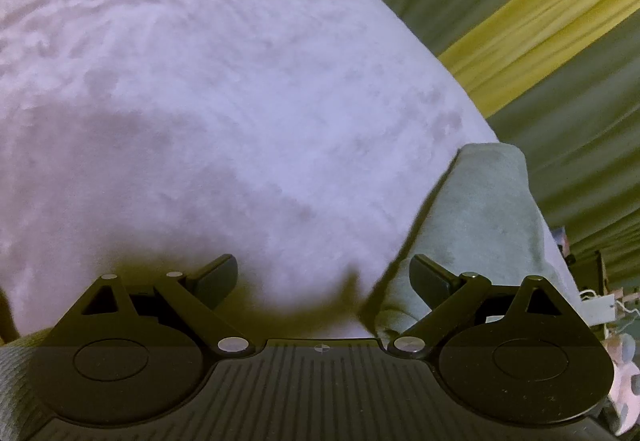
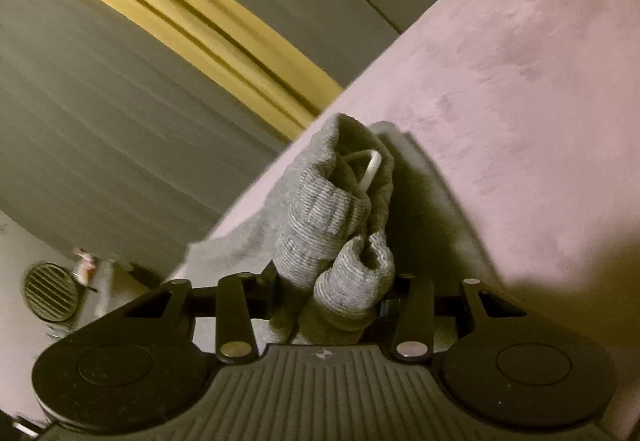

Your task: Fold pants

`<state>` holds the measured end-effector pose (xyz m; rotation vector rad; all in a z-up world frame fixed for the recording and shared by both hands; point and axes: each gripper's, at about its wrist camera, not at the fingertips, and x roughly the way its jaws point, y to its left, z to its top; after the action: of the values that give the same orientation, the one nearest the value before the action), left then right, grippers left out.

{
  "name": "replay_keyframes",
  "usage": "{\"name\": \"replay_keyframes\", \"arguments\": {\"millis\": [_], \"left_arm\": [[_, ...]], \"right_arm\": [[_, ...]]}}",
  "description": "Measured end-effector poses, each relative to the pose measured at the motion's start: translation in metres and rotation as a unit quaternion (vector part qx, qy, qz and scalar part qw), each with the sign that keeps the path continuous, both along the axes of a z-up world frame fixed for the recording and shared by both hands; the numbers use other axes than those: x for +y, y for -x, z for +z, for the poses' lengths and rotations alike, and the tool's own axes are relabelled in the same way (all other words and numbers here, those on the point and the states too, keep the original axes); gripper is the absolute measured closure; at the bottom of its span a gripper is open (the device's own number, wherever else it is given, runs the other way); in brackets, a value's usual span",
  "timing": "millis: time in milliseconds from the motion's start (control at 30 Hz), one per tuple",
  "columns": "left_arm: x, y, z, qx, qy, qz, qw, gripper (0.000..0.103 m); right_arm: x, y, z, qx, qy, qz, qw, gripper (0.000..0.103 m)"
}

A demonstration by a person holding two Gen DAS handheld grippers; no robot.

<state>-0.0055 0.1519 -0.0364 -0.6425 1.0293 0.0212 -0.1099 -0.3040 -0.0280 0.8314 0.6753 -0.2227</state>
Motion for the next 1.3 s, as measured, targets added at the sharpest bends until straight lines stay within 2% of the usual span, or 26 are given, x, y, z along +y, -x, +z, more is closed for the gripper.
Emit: {"name": "replay_keyframes", "arguments": {"millis": [67, 100, 133, 167, 200, 267, 300, 367, 400, 433, 467, 500, 567, 633, 700, 767, 800, 867, 1000, 1033, 1133, 1167, 1233, 1300], "left_arm": [[-0.001, -0.002, 0.000, 0.007, -0.005, -0.004, 1.0000, 0.006], [-0.002, -0.002, 0.000, 0.013, -0.009, -0.004, 0.9999, 0.006], [-0.003, -0.003, 0.001, 0.014, -0.012, -0.010, 0.9998, 0.006], [-0.005, -0.004, 0.002, 0.014, -0.013, -0.020, 0.9996, 0.006], [-0.006, -0.005, 0.003, 0.016, -0.019, -0.027, 0.9993, 0.006], [-0.013, -0.007, 0.007, 0.011, -0.034, -0.041, 0.9985, 0.006], [-0.018, -0.008, 0.009, 0.008, -0.040, -0.044, 0.9982, 0.006], [-0.030, -0.012, 0.016, -0.010, -0.042, -0.057, 0.9974, 0.006], [-0.037, -0.016, 0.019, -0.017, -0.040, -0.065, 0.9970, 0.006], [-0.046, -0.019, 0.021, -0.021, -0.037, -0.077, 0.9961, 0.006], [-0.058, -0.024, 0.025, -0.023, -0.033, -0.097, 0.9945, 0.006], [-0.068, -0.027, 0.027, -0.025, -0.032, -0.115, 0.9925, 0.006], [-0.094, -0.030, 0.031, -0.036, -0.043, -0.154, 0.9864, 0.006], [-0.118, -0.030, 0.029, -0.044, -0.063, -0.200, 0.9768, 0.006], [-0.144, -0.031, 0.018, -0.031, -0.102, -0.251, 0.9622, 0.005], [-0.160, -0.029, 0.005, -0.020, -0.162, -0.285, 0.9446, 0.004], [-0.163, -0.028, 0.000, -0.017, -0.177, -0.298, 0.9379, 0.003], [-0.160, -0.022, -0.007, -0.017, -0.183, -0.315, 0.9311, 0.001], [-0.148, -0.022, -0.010, -0.005, -0.187, -0.323, 0.9277, 0.000], [-0.144, -0.021, -0.010, -0.001, -0.187, -0.318, 0.9295, 0.000], [-0.128, -0.022, -0.004, 0.013, -0.159, -0.287, 0.9445, 0.000], [-0.123, -0.019, -0.003, 0.016, -0.164, -0.278, 0.9464, 0.001], [-0.119, -0.009, -0.001, 0.010, -0.188, -0.271, 0.9439, 0.001], [-0.127, 0.002, 0.002, -0.009, -0.201, -0.293, 0.9346, 0.001]], "right_arm": [[-0.001, -0.003, -0.009, 0.057, 0.012, -0.009, 0.998, 0.046], [-0.003, 0.000, -0.008, 0.051, 0.003, -0.016, 0.999, 0.045], [-0.004, 0.002, -0.003, 0.045, 0.009, -0.024, 0.999, 0.039], [-0.003, 0.002, 0.006, 0.044, 0.037, -0.031, 0.998, 0.029], [0.000, 0.000, 0.018, 0.043, 0.074, -0.036, 0.996, 0.026], [0.003, 0.000, 0.039, 0.019, 0.134, -0.041, 0.990, 0.024], [0.006, 0.000, 0.048, 0.002, 0.149, -0.036, 0.988, 0.024], [0.010, -0.001, 0.056, -0.030, 0.147, -0.015, 0.989, 0.024], [0.013, -0.006, 0.056, -0.042, 0.136, 0.006, 0.990, 0.026], [0.016, -0.009, 0.052, -0.046, 0.126, 0.022, 0.991, 0.040], [0.019, -0.013, 0.047, -0.046, 0.111, 0.039, 0.992, 0.072], [0.021, -0.018, 0.040, -0.039, 0.092, 0.057, 0.993, 0.080], [0.028, -0.022, 0.027, -0.020, 0.086, 0.078, 0.993, 0.081], [0.032, -0.027, 0.015, 0.008, 0.092, 0.095, 0.991, 0.081], [0.034, -0.031, 0.002, 0.030, 0.090, 0.107, 0.990, 0.082], [0.033, -0.033, -0.005, 0.032, 0.090, 0.118, 0.988, 0.082], [0.035, -0.033, -0.004, 0.031, 0.092, 0.123, 0.988, 0.082], [0.034, -0.037, -0.006, 0.032, 0.093, 0.132, 0.986, 0.081], [0.032, -0.032, -0.007, 0.025, 0.086, 0.135, 0.987, 0.081], [0.032, -0.032, -0.007, 0.025, 0.085, 0.137, 0.987, 0.081], [0.036, -0.030, -0.010, 0.023, 0.096, 0.142, 0.985, 0.081], [0.036, -0.028, -0.008, 0.020, 0.096, 0.142, 0.985, 0.081], [0.034, -0.024, -0.007, 0.015, 0.091, 0.139, 0.986, 0.081], [0.031, -0.023, -0.010, 0.011, 0.076, 0.132, 0.988, 0.081]]}}
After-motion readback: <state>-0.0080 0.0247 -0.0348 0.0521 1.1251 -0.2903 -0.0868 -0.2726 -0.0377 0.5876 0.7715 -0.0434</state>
